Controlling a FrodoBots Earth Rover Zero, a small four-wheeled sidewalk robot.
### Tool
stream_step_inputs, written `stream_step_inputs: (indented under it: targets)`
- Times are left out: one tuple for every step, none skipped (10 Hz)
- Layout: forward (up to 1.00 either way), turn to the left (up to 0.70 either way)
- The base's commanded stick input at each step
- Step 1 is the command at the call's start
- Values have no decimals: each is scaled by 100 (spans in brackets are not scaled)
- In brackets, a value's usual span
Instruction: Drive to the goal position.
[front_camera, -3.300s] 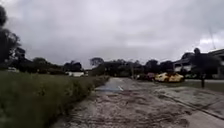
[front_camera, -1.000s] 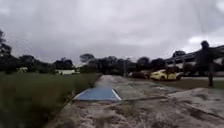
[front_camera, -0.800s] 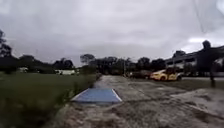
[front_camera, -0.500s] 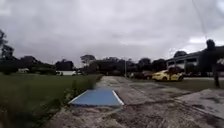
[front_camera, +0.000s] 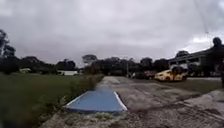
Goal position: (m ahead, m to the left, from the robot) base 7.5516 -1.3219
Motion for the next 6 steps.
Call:
stream_step_inputs:
  targets:
    - [50,0]
    - [50,0]
    - [50,0]
    - [50,0]
    - [50,0]
    - [50,0]
